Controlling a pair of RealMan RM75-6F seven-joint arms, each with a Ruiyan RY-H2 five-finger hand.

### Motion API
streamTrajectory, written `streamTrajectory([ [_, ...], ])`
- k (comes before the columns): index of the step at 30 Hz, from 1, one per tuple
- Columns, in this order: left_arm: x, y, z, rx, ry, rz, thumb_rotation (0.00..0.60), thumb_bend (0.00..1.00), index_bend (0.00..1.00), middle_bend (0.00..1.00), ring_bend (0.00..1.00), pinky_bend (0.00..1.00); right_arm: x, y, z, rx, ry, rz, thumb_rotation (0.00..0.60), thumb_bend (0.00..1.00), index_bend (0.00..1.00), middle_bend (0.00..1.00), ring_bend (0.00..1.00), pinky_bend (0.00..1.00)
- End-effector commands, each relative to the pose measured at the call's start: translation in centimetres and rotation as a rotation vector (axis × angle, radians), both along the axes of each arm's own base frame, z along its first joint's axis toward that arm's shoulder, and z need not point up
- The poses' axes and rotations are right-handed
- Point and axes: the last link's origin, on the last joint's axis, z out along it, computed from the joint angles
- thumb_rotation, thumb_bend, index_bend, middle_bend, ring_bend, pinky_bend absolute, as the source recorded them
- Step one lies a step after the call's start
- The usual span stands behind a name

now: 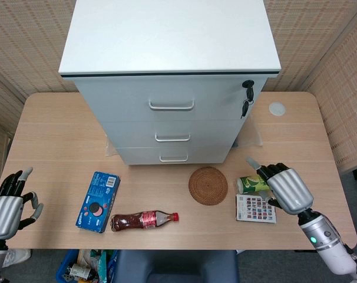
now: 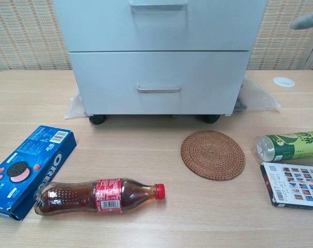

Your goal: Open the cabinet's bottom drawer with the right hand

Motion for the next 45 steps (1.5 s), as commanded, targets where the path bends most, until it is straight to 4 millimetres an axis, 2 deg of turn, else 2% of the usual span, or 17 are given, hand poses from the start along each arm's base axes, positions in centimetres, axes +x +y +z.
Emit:
streamTrajectory([
  [1, 0.1, 0.0, 0.0, 0.001, -0.004, -0.005, 0.600, 0.36, 0.05, 0.00, 0.01, 0.08, 1.3, -0.7, -0.3, 0.005, 0.005, 0.030, 0.600, 0.26, 0.06, 0.47, 0.50, 0.51],
  [5, 0.2, 0.0, 0.0, -0.003, -0.006, -0.006, 0.600, 0.36, 0.15, 0.03, 0.10, 0.11, 3.0, -1.6, -0.8, 0.022, 0.013, 0.072, 0.600, 0.26, 0.09, 0.55, 0.59, 0.58],
  [8, 0.2, 0.0, 0.0, -0.004, -0.007, -0.006, 0.600, 0.36, 0.19, 0.08, 0.14, 0.14, 3.4, -1.8, -1.0, 0.028, 0.020, 0.080, 0.600, 0.26, 0.12, 0.61, 0.63, 0.61],
  [10, 0.2, -0.1, 0.0, -0.003, -0.006, -0.004, 0.600, 0.36, 0.21, 0.12, 0.18, 0.16, 4.4, -2.3, -1.7, 0.059, 0.049, 0.105, 0.600, 0.26, 0.15, 0.65, 0.67, 0.65],
  [14, 0.3, -0.2, 0.0, -0.003, -0.007, -0.008, 0.600, 0.36, 0.21, 0.17, 0.22, 0.18, 5.6, -3.4, -3.1, 0.134, 0.095, 0.099, 0.600, 0.27, 0.15, 0.74, 0.75, 0.72],
  [17, 0.4, -0.1, 0.0, -0.005, -0.005, -0.014, 0.600, 0.36, 0.20, 0.17, 0.22, 0.18, 6.3, -4.2, -3.9, 0.165, 0.120, 0.090, 0.600, 0.28, 0.15, 0.77, 0.78, 0.73],
  [22, 0.5, -0.1, 0.0, -0.007, -0.004, -0.015, 0.600, 0.36, 0.10, 0.20, 0.23, 0.18, 7.2, -5.2, -5.2, 0.213, 0.149, 0.077, 0.600, 0.28, 0.15, 0.80, 0.80, 0.76],
  [26, 0.6, -0.1, 0.0, -0.013, 0.000, -0.021, 0.600, 0.36, 0.08, 0.23, 0.25, 0.18, 8.1, -6.1, -6.3, 0.243, 0.172, 0.074, 0.600, 0.29, 0.15, 0.81, 0.81, 0.76],
  [28, 0.7, -0.1, 0.0, -0.013, 0.002, -0.025, 0.600, 0.36, 0.07, 0.21, 0.22, 0.18, 8.6, -6.5, -6.9, 0.257, 0.181, 0.076, 0.600, 0.29, 0.15, 0.81, 0.81, 0.76],
  [30, 0.7, -0.2, -0.1, -0.017, 0.005, -0.022, 0.600, 0.36, 0.04, 0.13, 0.16, 0.18, 9.0, -6.8, -7.5, 0.267, 0.189, 0.078, 0.600, 0.29, 0.14, 0.81, 0.81, 0.76],
  [32, 0.7, -0.2, -0.1, -0.021, 0.005, -0.019, 0.600, 0.36, 0.00, 0.05, 0.11, 0.17, 9.2, -7.1, -7.9, 0.275, 0.198, 0.076, 0.600, 0.29, 0.10, 0.81, 0.81, 0.76],
  [34, 0.7, -0.2, -0.1, -0.026, 0.004, -0.019, 0.600, 0.36, 0.00, 0.02, 0.10, 0.16, 9.5, -7.4, -8.5, 0.281, 0.210, 0.075, 0.600, 0.29, 0.06, 0.81, 0.81, 0.76],
  [37, 0.8, -0.2, -0.1, -0.031, 0.006, -0.017, 0.600, 0.36, 0.00, 0.00, 0.10, 0.16, 9.8, -7.6, -9.4, 0.292, 0.225, 0.075, 0.600, 0.29, 0.02, 0.81, 0.81, 0.76],
  [45, 0.8, -0.3, -0.1, -0.032, 0.012, -0.016, 0.600, 0.36, 0.00, 0.00, 0.10, 0.15, 10.8, -8.7, -11.1, 0.302, 0.232, 0.059, 0.600, 0.29, 0.02, 0.81, 0.81, 0.76],
])
